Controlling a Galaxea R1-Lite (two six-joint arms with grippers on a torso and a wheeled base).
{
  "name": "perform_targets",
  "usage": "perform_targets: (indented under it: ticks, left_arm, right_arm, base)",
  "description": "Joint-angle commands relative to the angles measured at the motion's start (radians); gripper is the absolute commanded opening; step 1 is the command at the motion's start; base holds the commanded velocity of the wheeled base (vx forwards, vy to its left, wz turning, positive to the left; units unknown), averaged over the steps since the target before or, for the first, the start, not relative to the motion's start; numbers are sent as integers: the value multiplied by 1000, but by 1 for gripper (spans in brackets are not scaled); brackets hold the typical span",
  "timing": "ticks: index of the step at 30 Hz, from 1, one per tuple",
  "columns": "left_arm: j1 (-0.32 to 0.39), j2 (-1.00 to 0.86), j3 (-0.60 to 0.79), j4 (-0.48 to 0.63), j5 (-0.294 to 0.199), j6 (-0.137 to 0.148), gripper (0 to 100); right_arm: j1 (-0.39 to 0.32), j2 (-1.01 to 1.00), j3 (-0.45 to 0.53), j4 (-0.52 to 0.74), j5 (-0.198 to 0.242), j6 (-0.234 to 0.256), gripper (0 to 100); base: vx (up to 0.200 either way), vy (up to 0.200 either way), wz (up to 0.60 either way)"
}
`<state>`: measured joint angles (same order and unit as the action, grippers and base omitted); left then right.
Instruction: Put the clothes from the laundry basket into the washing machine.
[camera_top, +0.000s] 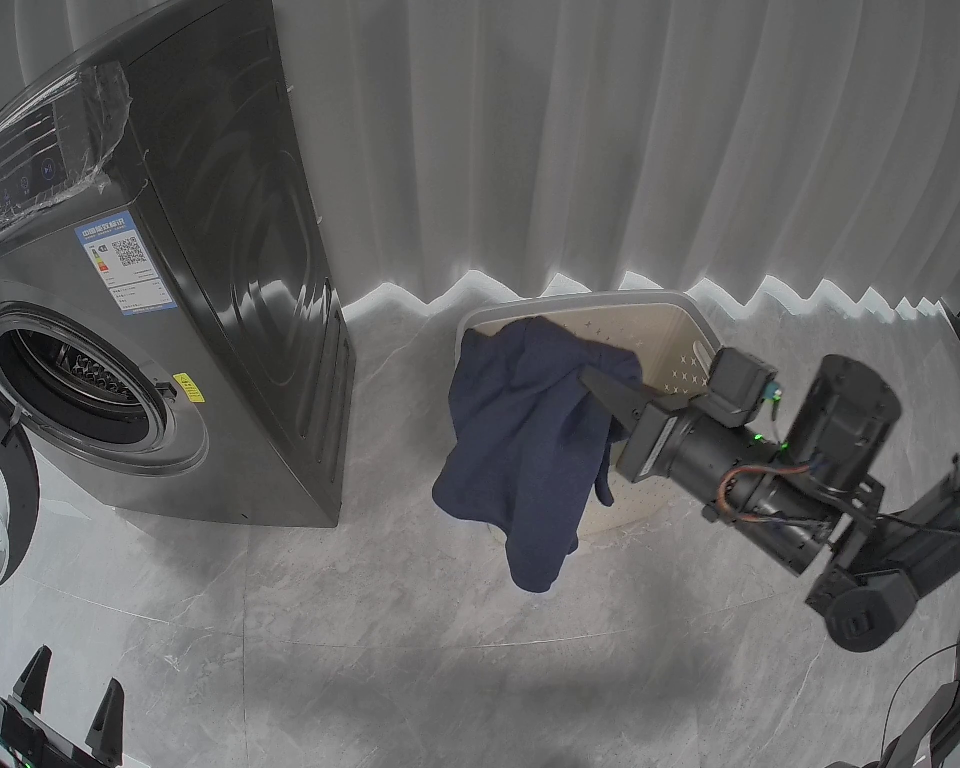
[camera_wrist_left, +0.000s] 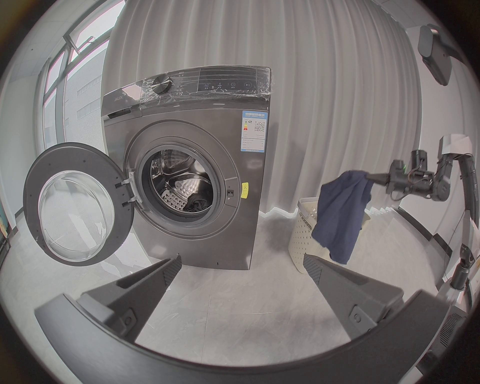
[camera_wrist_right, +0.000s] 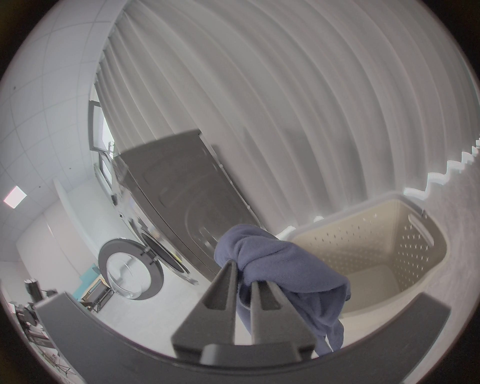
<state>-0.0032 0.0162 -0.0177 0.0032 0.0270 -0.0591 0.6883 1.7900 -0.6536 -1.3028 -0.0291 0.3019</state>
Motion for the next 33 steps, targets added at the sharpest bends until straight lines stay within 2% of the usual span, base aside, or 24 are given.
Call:
perform_targets:
  ticks: [1, 3, 4, 7, 14, 20, 23, 26, 28, 33]
  left_arm:
    - [-1, -9, 15, 0, -1, 2, 100]
    - [-1, -9, 15, 0, 1, 4, 100]
    - [-1, -9, 15, 0, -1, 4, 100]
    - [-1, -9, 15, 0, -1, 4, 100]
    - [-1, -9, 15, 0, -1, 5, 100]
    - [-1, -9, 15, 0, -1, 5, 100]
    - [-1, -9, 15, 0, -1, 4, 100]
    - [-1, -9, 15, 0, -1, 4, 100]
    - [-1, -9, 15, 0, -1, 4, 100]
    - [-1, -9, 15, 0, -1, 4, 100]
  right_arm:
    - [22, -210, 46, 25, 2, -9, 0]
    - [22, -230, 40, 45, 6, -30, 0]
    - [22, -250, 42, 60, 8, -64, 0]
    - [20, -276, 58, 63, 2, -78, 0]
    - [10, -279, 71, 62, -8, -81, 0]
    - [23, -273, 71, 63, -49, -83, 0]
    - [22, -273, 74, 65, -57, -81, 0]
    - [19, -273, 77, 74, -87, -81, 0]
    - [23, -274, 77, 88, -109, -81, 0]
    - [30, -274, 77, 91, -115, -81, 0]
  base:
    - [0, 0, 0]
    - [0, 0, 0]
    - [0, 0, 0]
    - [-133, 0, 0]
    - [-200, 0, 0]
    - [-200, 0, 0]
    - [0, 0, 0]
    - [0, 0, 0]
    - [0, 200, 0]
    - [0, 200, 0]
